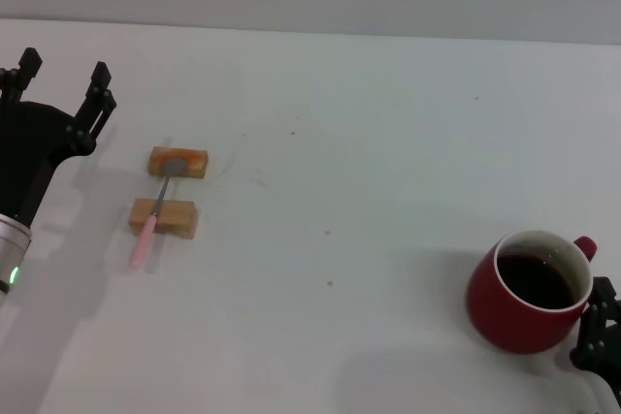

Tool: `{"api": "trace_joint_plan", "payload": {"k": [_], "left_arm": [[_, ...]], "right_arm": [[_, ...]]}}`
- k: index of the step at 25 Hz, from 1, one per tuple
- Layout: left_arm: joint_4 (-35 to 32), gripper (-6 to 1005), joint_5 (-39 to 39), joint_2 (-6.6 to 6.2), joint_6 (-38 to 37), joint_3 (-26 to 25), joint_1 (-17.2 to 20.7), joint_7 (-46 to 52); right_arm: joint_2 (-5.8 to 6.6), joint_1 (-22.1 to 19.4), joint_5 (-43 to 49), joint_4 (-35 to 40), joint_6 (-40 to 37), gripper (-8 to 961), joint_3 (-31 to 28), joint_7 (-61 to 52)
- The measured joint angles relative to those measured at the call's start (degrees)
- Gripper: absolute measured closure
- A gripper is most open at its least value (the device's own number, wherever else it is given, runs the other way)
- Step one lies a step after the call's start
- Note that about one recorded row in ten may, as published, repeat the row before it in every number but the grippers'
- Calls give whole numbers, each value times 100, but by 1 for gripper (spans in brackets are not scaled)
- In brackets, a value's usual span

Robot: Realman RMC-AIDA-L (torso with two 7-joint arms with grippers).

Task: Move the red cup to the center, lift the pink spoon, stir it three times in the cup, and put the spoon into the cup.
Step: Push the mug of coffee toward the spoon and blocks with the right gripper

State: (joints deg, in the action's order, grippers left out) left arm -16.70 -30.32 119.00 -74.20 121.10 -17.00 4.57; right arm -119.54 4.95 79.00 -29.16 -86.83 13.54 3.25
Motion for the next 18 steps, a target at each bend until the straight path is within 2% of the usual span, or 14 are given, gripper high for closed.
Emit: {"api": "trace_joint_plan", "payload": {"k": [18], "left_arm": [[1,221,0,0,6,0,6,2]], "right_arm": [[1,269,1,25,230,954,0,-60]]}}
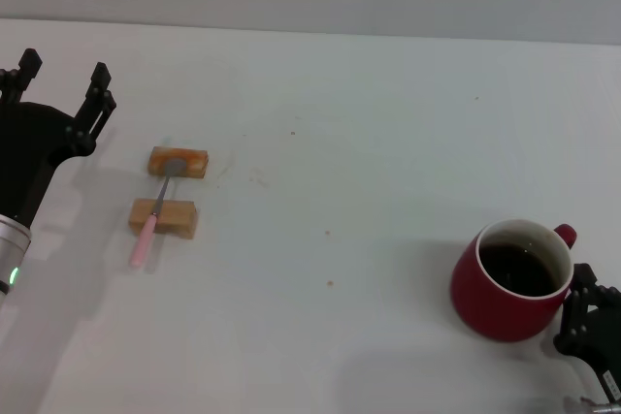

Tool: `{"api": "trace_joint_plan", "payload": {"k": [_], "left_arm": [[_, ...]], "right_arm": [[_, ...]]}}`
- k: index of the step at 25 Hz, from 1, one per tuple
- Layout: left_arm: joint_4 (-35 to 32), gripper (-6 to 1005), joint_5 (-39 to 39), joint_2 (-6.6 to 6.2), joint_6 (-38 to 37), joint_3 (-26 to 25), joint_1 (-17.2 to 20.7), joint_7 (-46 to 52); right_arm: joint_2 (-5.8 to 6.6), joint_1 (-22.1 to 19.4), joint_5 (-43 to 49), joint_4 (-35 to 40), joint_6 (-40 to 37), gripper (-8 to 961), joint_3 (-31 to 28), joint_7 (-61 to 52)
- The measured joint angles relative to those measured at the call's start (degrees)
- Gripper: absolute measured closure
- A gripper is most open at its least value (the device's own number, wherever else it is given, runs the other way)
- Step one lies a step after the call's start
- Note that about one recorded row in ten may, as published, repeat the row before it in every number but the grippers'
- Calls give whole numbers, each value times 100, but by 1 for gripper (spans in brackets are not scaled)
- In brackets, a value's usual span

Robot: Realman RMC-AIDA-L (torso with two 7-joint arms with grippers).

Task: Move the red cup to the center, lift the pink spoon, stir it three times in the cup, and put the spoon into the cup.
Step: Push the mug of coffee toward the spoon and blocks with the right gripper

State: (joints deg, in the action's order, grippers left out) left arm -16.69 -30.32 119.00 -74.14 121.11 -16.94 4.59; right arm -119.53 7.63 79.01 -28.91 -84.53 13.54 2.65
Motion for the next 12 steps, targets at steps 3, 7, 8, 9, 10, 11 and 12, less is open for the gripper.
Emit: {"api": "trace_joint_plan", "payload": {"k": [3,7,8,9,10,11,12], "left_arm": [[4,222,0,0,2,0,0,0],[9,222,0,0,4,0,-2,0],[10,222,0,0,6,0,-2,0],[12,222,0,0,6,0,-2,1],[15,222,0,0,7,0,-2,1],[18,222,0,0,7,0,-2,2],[20,222,0,0,6,0,-2,4]], "right_arm": [[0,54,0,6,43,953,0,-15],[0,135,0,1,65,953,0,-18],[0,135,0,1,65,953,0,-18],[2,157,0,0,84,953,0,-18],[2,174,0,-1,100,953,0,-19],[2,196,0,-2,122,953,0,-19],[3,225,0,-4,148,953,0,-19]]}}
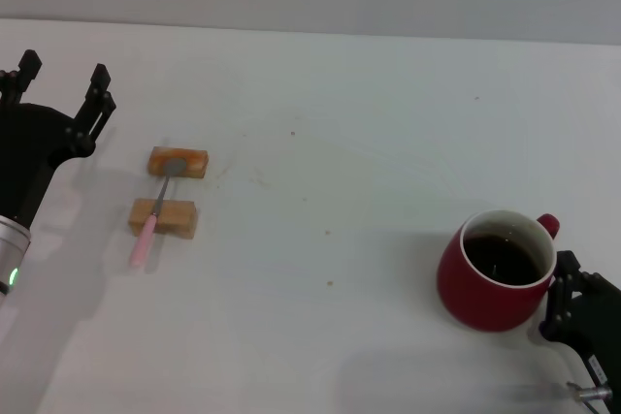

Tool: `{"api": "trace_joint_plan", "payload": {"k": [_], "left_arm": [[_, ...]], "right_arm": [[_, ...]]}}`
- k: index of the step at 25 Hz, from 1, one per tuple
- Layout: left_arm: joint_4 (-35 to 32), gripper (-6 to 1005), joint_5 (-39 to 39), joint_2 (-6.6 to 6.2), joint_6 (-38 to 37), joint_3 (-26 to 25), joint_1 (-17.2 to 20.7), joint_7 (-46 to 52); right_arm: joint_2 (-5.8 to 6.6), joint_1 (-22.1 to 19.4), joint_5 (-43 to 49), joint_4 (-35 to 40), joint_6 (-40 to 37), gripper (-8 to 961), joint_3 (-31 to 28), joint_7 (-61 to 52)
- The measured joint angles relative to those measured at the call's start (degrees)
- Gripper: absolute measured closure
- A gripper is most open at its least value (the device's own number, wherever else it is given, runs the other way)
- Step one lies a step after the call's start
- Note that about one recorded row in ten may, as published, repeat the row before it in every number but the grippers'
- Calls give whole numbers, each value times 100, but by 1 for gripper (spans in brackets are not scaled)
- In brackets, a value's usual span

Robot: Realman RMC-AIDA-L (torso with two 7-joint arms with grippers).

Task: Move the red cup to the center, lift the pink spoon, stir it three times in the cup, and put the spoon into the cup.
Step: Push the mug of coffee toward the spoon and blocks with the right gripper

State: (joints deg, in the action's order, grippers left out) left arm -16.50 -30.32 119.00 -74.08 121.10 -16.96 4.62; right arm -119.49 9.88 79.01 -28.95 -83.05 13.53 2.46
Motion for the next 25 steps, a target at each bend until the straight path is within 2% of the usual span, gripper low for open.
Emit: {"api": "trace_joint_plan", "payload": {"k": [25], "left_arm": [[-7,222,-45,-11,-17,-31,-24,-6]], "right_arm": [[19,567,159,54,393,954,0,-317]]}}
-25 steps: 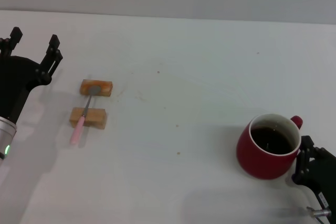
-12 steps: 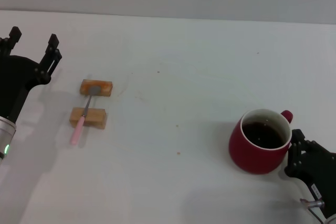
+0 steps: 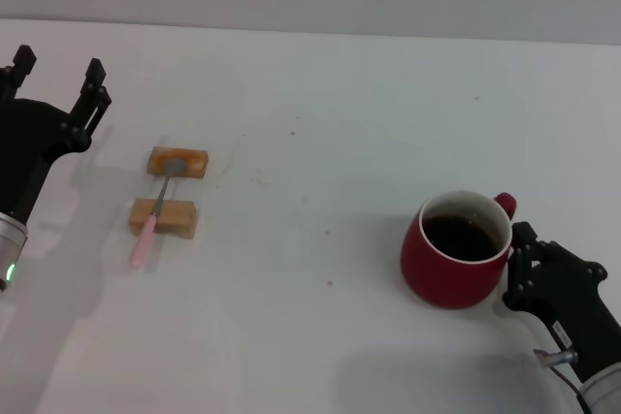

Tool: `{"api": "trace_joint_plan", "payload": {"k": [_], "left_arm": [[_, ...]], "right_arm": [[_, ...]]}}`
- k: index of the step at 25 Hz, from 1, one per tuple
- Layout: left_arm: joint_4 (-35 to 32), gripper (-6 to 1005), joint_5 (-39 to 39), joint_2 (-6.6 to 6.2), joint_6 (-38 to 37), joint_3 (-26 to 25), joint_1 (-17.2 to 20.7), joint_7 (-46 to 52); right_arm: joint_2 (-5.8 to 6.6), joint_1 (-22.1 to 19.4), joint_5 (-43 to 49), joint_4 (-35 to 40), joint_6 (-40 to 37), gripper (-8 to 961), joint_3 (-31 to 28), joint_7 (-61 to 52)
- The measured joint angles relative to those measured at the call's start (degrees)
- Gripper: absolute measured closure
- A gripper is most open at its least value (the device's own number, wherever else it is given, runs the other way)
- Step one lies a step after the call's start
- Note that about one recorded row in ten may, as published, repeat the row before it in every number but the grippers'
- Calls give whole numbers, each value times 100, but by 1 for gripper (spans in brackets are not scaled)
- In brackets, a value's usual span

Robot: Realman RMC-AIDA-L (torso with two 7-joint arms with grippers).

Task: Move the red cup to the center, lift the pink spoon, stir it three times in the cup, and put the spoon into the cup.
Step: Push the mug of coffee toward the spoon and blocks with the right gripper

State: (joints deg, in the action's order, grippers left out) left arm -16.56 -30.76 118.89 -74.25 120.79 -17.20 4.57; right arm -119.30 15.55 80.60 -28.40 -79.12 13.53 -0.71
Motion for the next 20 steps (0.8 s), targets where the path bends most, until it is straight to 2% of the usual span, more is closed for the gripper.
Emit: {"api": "trace_joint_plan", "payload": {"k": [10,20], "left_arm": [[13,222,0,-7,-3,-21,-11,0],[13,222,0,-6,10,-22,-43,0]], "right_arm": [[4,168,1,131,165,954,-1,-209],[-3,-127,1,109,-61,953,-4,-213]]}}
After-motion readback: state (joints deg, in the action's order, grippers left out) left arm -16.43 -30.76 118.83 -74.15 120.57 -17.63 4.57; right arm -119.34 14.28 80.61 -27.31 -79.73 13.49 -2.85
